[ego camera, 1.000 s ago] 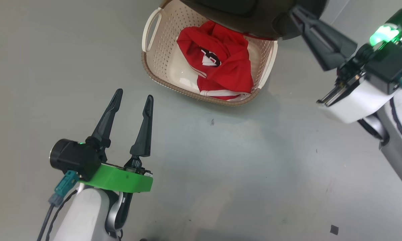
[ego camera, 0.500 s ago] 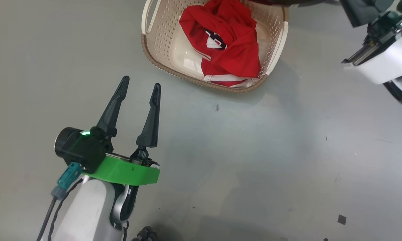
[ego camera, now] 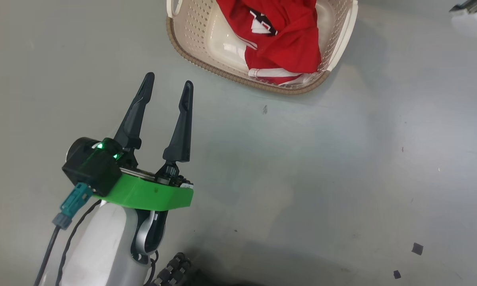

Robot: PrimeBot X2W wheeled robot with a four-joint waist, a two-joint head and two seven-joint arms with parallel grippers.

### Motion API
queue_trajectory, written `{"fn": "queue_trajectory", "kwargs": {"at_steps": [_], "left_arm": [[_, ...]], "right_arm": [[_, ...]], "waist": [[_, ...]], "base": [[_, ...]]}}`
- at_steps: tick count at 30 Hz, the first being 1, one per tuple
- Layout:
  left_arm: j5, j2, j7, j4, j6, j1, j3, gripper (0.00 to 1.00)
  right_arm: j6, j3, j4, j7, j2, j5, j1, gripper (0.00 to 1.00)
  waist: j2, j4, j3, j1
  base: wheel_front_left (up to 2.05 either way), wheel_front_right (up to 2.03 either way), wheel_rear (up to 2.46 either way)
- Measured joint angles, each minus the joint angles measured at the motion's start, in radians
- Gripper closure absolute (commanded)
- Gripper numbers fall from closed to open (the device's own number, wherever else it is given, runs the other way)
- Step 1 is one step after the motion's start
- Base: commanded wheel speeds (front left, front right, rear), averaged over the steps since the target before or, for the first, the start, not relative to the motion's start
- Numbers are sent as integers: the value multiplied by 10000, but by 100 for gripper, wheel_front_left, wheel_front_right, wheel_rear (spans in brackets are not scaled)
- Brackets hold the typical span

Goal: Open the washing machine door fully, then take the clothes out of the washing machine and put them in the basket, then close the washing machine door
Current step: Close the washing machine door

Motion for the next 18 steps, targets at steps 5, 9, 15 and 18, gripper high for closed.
{"fn": "queue_trajectory", "kwargs": {"at_steps": [5,9,15,18], "left_arm": [[-77,-19,0,-19,63,-112,-242,0],[-125,-33,0,-25,75,-173,-324,0],[-293,-46,0,-54,79,-412,-416,0],[-293,-58,0,-48,159,-427,-407,0]], "right_arm": [[0,40,221,86,-203,136,-793,100],[8,-35,399,117,-205,380,-1272,100],[4,-232,717,132,-251,617,-1937,100],[4,-261,918,128,-286,663,-2141,100]], "waist": [[0,154,378,0],[0,243,586,0],[0,368,826,0],[0,430,882,0]], "base": [[0,0,0],[0,0,0],[0,0,0],[0,0,0]]}}
